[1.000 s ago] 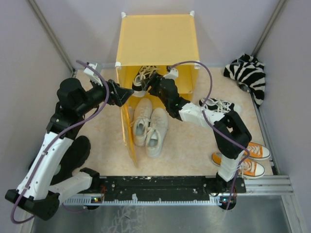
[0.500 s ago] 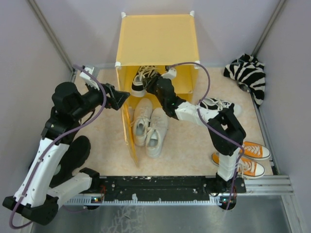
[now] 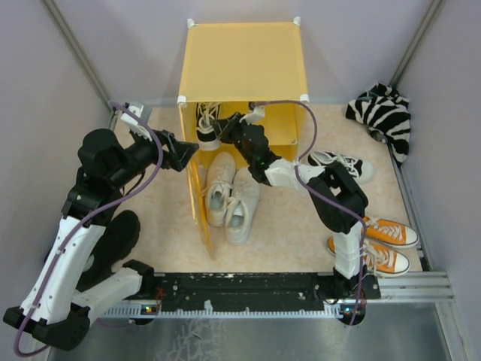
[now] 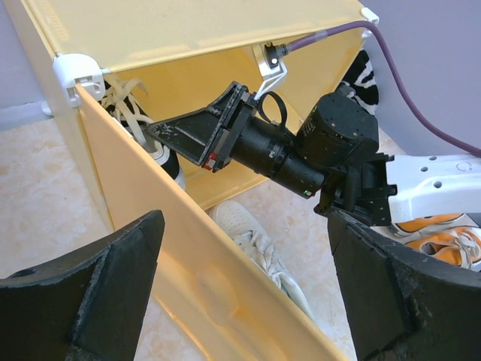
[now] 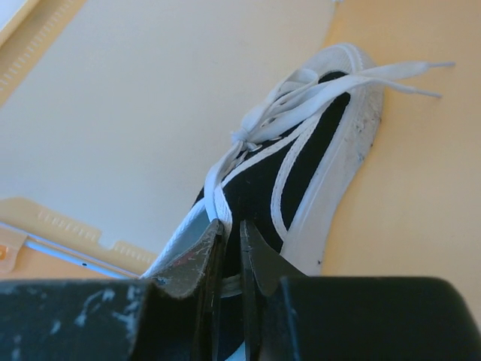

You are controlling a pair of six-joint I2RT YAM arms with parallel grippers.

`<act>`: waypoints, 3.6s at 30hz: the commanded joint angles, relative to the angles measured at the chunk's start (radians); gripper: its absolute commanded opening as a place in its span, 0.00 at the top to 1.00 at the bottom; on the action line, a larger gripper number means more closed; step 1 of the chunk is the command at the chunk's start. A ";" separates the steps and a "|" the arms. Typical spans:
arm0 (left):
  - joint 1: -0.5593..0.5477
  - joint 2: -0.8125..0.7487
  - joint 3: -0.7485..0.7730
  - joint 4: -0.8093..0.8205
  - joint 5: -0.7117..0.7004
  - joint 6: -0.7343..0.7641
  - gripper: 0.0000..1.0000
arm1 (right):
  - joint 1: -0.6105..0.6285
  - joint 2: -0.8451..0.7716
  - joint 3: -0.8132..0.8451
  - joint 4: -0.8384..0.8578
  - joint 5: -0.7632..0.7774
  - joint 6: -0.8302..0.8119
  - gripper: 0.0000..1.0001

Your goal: Place and organize the shoes in the shoe cabinet

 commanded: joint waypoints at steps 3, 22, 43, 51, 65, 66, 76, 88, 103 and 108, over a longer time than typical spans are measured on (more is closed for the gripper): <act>-0.004 -0.014 0.019 -0.009 -0.012 0.020 0.05 | -0.001 0.047 0.062 0.140 -0.022 -0.009 0.88; -0.004 -0.003 0.020 -0.020 -0.022 0.021 0.05 | -0.003 0.096 0.085 0.280 0.124 -0.013 0.73; -0.004 0.005 0.032 -0.050 -0.046 0.022 0.05 | 0.061 -0.229 -0.176 -0.030 0.025 -0.197 0.48; -0.003 0.027 0.046 -0.066 -0.066 0.036 0.05 | 0.098 -0.257 -0.248 -0.108 0.034 -0.268 0.94; -0.004 0.043 0.049 -0.075 -0.083 0.048 0.05 | 0.098 -0.096 -0.088 -0.034 0.034 -0.328 0.96; -0.003 0.042 0.046 -0.075 -0.083 0.048 0.05 | 0.098 -0.083 -0.083 -0.016 0.039 -0.330 0.96; -0.004 0.031 0.037 -0.083 -0.091 0.054 0.05 | 0.095 -0.020 0.000 0.055 0.073 -0.367 0.97; -0.003 0.042 0.028 -0.072 -0.087 0.051 0.05 | 0.069 0.036 0.042 0.015 0.061 -0.342 0.98; -0.004 0.000 -0.017 -0.006 -0.055 0.054 0.04 | 0.113 -0.555 -0.240 -0.614 0.269 -0.261 0.49; -0.004 -0.028 -0.044 0.015 -0.044 0.049 0.04 | 0.053 -0.741 -0.307 -0.985 0.381 -0.165 0.22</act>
